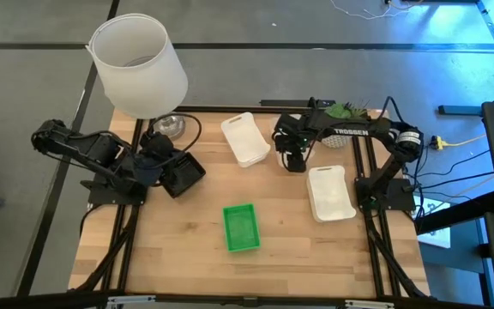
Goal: Stack baskets by color
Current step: Stack the middle white bin on the white bin
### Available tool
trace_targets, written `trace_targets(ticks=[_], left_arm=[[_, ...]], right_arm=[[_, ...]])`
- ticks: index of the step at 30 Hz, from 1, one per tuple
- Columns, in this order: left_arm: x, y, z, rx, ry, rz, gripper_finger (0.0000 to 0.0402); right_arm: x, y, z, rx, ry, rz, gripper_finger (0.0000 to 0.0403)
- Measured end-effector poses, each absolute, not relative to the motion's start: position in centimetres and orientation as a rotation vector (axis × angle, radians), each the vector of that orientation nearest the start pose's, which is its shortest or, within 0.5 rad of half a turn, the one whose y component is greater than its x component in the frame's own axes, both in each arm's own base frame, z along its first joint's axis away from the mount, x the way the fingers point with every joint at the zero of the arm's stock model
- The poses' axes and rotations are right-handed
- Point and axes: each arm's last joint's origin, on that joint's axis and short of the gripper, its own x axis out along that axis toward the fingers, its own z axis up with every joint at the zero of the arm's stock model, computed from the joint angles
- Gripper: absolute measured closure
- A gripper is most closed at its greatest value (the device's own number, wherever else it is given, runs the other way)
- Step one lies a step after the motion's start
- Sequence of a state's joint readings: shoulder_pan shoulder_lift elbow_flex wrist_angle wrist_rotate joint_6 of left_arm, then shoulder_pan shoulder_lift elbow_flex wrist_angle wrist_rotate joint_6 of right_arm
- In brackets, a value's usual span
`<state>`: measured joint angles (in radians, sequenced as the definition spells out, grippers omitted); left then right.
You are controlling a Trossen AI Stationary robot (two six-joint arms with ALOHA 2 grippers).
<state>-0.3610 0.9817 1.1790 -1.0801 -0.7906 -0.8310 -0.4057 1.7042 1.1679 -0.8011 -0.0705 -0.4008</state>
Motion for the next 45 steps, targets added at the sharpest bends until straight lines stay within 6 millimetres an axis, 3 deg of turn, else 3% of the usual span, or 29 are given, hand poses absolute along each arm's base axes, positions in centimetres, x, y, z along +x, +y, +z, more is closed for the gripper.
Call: trace_targets(ticks=[4, 11, 16, 27, 45], left_arm=[[15.5, -3.6, 36.2, -0.297, 0.517, 0.664, 0.0401], [15.5, -3.7, 36.1, -0.305, 0.527, 0.651, 0.0401], [15.5, -3.7, 36.1, -0.310, 0.534, 0.642, 0.0401], [15.5, -3.7, 36.1, -0.308, 0.538, 0.638, 0.0401], [15.5, -3.7, 36.1, -0.308, 0.538, 0.637, 0.0401]], right_arm=[[29.8, -12.6, 20.5, -0.032, 1.305, -0.023, 0.0236], [30.9, -13.0, 24.3, -0.036, 1.248, -0.020, 0.0236], [30.7, -12.4, 25.5, 0.058, 1.222, 0.165, 0.0236], [29.8, -12.2, 23.0, 0.068, 1.290, 0.164, 0.0236], [29.3, -12.0, 18.9, 0.022, 1.259, 0.121, 0.0236]])
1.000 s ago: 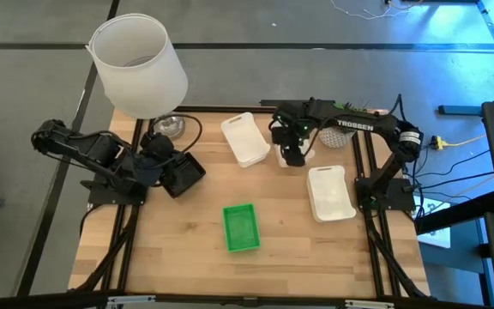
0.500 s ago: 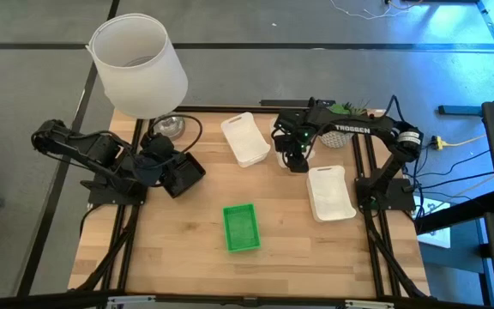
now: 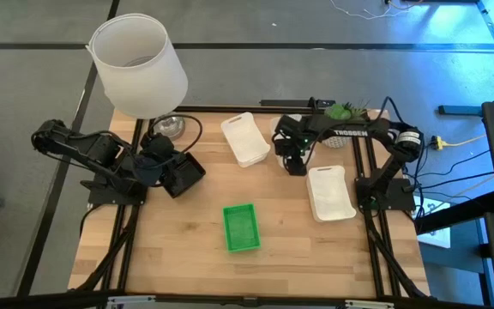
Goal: Stack baskets by color
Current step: Stack the middle white bin on the white bin
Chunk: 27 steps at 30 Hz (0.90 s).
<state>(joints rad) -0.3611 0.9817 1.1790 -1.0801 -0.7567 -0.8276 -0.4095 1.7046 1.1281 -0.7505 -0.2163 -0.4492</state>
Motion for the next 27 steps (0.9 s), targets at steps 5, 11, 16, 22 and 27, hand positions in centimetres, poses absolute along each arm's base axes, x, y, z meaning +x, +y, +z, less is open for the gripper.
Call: trace_targets(ticks=[5, 11, 16, 22, 27], left_arm=[[15.5, -3.7, 36.1, -0.308, 0.538, 0.637, 0.0401], [15.5, -3.7, 36.1, -0.308, 0.538, 0.638, 0.0401], [15.5, -3.7, 36.1, -0.309, 0.538, 0.638, 0.0401], [15.5, -3.7, 36.1, -0.308, 0.538, 0.637, 0.0401], [15.5, -3.7, 36.1, -0.312, 0.544, 0.631, 0.0401]], right_arm=[[29.0, -12.0, 17.5, -0.009, 1.240, 0.087, 0.0253], [29.0, -12.1, 17.4, -0.018, 1.251, 0.060, 0.0382], [29.3, -12.1, 18.5, -0.097, 1.318, -0.009, 0.0398], [30.3, -12.0, 21.9, -0.162, 1.357, -0.038, 0.0400], [31.6, -11.6, 25.4, -0.285, 1.320, -0.038, 0.0401]])
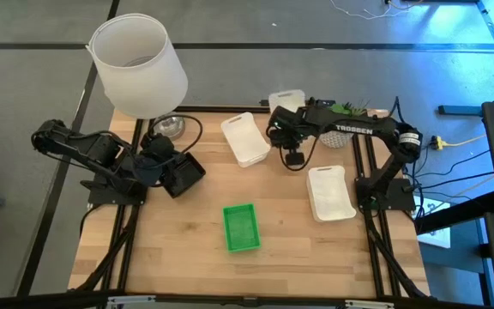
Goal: Stack baskets by color
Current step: Stack the middle white bin on the white bin
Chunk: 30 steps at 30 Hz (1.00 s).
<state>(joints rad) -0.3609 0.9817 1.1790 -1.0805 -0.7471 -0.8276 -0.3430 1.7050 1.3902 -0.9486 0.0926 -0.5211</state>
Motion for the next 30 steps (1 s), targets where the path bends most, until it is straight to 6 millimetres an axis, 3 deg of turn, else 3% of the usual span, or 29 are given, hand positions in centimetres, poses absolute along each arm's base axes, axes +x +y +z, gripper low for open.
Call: trace_targets(ticks=[6, 10, 21, 30], left_arm=[[15.5, -3.8, 36.1, -0.315, 0.549, 0.624, 0.0401], [15.5, -3.8, 36.1, -0.306, 0.552, 0.620, 0.0401], [15.5, -3.8, 36.1, -0.315, 0.550, 0.624, 0.0401], [15.5, -3.8, 36.1, -0.319, 0.548, 0.625, 0.0401]], right_arm=[[33.5, -10.4, 29.6, -0.422, 1.153, 0.036, 0.0402], [34.4, -9.9, 30.1, -0.422, 1.051, 0.093, 0.0402], [38.2, -10.3, 26.3, -0.379, 0.970, 0.183, 0.0403], [39.0, -10.5, 23.8, -0.355, 1.047, 0.207, 0.0403]])
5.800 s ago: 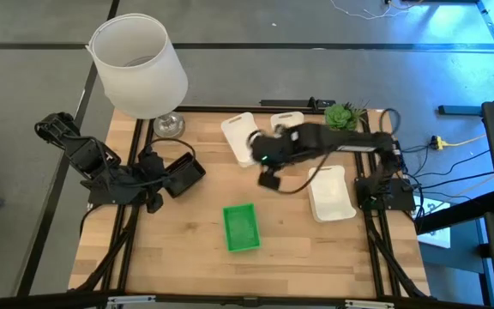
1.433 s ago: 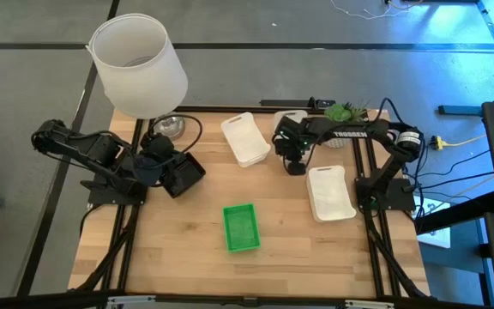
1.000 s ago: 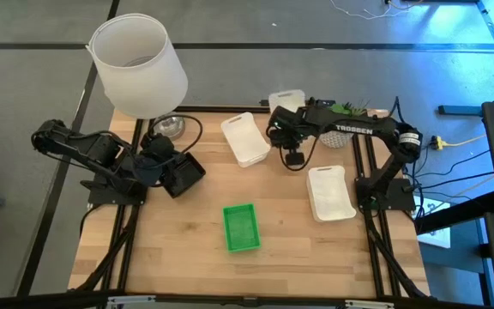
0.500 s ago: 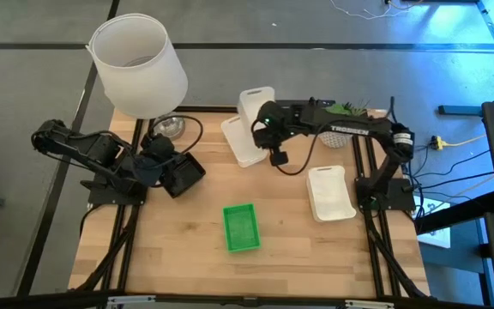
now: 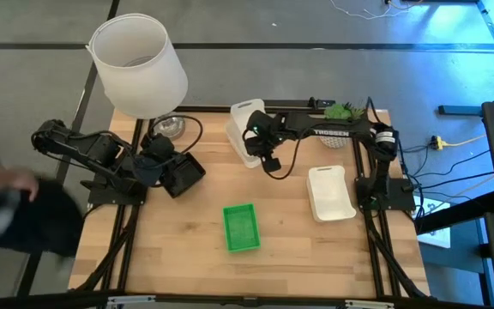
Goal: Stack baskets by color
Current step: Stack the middle white bin on the white bin
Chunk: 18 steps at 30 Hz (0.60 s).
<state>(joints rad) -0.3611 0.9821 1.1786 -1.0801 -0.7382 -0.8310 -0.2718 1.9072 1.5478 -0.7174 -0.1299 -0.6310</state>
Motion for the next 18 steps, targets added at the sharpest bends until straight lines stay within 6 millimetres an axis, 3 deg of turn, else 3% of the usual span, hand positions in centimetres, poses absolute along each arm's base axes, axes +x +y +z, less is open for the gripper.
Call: trace_targets(ticks=[6, 18], left_arm=[[15.52, -3.77, 36.08, -0.318, 0.549, 0.625, 0.0401], [15.52, -3.78, 36.08, -0.318, 0.549, 0.625, 0.0401]], right_arm=[[38.84, -10.50, 23.73, -0.365, 1.069, 0.188, 0.0391], [38.85, -9.97, 23.95, -0.385, 1.091, 0.180, 0.0290]])
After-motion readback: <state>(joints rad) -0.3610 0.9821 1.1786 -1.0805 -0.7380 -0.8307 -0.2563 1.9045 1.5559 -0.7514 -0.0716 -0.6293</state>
